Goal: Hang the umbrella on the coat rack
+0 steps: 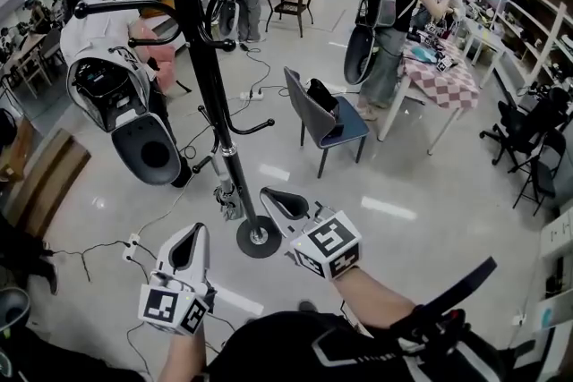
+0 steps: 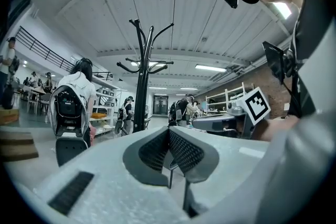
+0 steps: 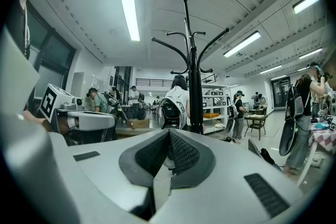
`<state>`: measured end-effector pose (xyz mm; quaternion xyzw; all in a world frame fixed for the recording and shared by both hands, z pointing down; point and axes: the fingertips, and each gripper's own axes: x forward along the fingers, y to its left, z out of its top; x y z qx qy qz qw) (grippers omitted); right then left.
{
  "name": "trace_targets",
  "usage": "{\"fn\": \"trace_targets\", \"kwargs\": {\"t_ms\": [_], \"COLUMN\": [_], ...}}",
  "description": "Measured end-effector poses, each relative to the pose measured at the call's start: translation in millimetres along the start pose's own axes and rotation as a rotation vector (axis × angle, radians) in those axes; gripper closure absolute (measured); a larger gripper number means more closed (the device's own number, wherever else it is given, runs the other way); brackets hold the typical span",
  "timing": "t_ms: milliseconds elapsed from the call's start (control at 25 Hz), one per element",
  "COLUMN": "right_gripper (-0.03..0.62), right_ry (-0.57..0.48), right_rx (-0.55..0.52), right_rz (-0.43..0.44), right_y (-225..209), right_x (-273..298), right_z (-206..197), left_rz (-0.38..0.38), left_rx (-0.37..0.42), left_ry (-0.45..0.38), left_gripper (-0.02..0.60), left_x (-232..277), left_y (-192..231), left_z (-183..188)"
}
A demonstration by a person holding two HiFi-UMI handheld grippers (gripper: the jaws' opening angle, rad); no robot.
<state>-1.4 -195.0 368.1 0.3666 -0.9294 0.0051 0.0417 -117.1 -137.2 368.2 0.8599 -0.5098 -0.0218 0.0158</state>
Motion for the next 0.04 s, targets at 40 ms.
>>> {"fn": "trace_targets", "kwargs": {"t_ms": [40], "right_gripper": [0.585], "right_ry": [0.002], "right_rx": [0.0], "right_rz": [-0.003], "right_y": [1.1], "right_x": [1.1], "right_z": [-1.5], "left_rz": [-0.001], "left_rx": [0.003], "left_ry": [-0.001], "left_gripper": [0.571], "left_x": [-1.3], "left_y": [1.8], "left_z": [-0.8]}}
